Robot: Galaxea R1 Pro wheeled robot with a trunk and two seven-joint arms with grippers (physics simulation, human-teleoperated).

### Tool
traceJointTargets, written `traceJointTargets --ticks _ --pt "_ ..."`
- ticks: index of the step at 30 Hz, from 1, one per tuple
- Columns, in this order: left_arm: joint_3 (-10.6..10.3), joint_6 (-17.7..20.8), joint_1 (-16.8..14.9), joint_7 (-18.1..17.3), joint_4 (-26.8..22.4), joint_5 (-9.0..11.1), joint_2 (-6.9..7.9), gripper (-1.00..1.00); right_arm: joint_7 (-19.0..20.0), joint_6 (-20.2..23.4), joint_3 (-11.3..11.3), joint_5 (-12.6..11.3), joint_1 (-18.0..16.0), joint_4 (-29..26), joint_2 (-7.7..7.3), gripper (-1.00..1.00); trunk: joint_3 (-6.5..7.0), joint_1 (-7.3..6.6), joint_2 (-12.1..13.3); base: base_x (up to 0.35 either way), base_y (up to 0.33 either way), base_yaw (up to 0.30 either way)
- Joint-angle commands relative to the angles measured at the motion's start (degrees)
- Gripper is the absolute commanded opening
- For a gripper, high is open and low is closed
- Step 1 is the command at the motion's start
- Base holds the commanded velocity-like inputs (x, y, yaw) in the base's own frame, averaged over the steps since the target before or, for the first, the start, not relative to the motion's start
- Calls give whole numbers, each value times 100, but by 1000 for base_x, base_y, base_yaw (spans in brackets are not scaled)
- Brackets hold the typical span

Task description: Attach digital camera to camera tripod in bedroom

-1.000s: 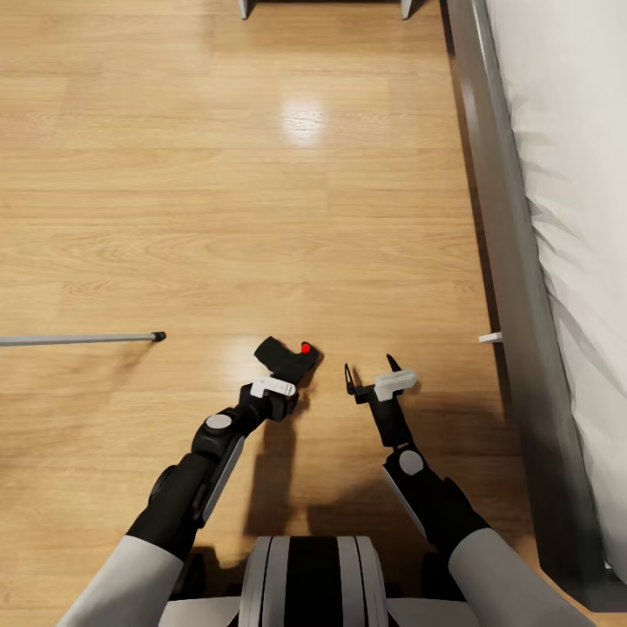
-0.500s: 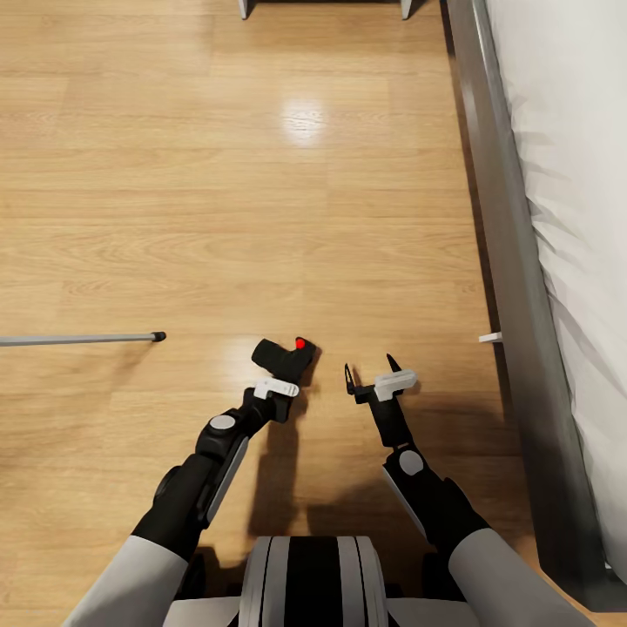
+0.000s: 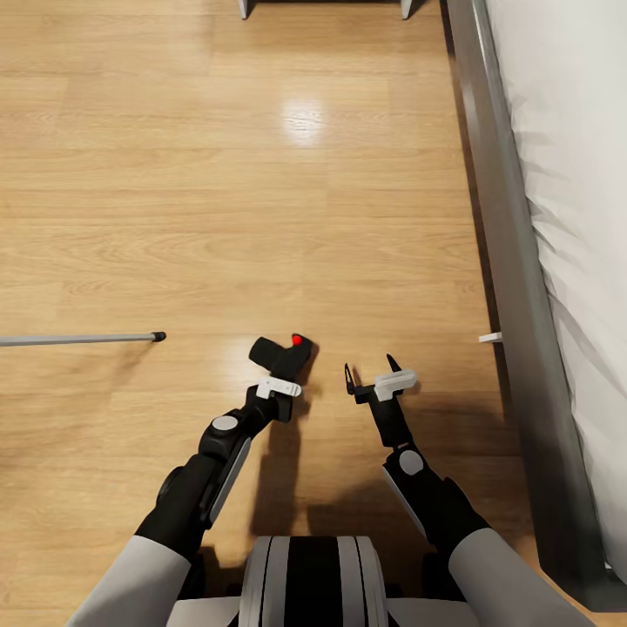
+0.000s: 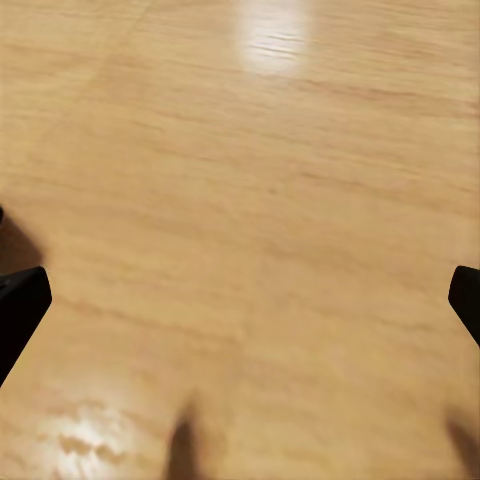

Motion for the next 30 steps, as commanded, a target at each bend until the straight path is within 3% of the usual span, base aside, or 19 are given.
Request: traceJointTargets --ticks 1,3,4,7,16,30 --pt "6 23 -1 -32 -13 -56 1 -100 -53 -3 11 47 -3 4 -1 100 -3 0 -1 0 0 0" --pt "6 -10 -3 -33 -29 -56 3 -100 -53 -3 11 47 -3 4 -1 100 -3 0 -1 0 0 0" --pt "4 -63 3 -56 -1020 -56 65 -100 -53 -12 11 47 -7 4 -1 100 -3 0 -1 0 0 0" --pt "-5 -51 4 -51 -1270 -56 120 -100 -54 -31 11 47 -6 4 -1 100 -3 0 -1 0 0 0" --pt "-14 -28 5 -36 -1633 -48 281 -100 -61 -490 5 45 -6 4 -1 100 -3 0 -1 0 0 0" --pt "-31 148 5 -56 -1870 -40 328 -100 -70 -652 -27 27 -4 4 -1 100 -3 0 -1 0 0 0"
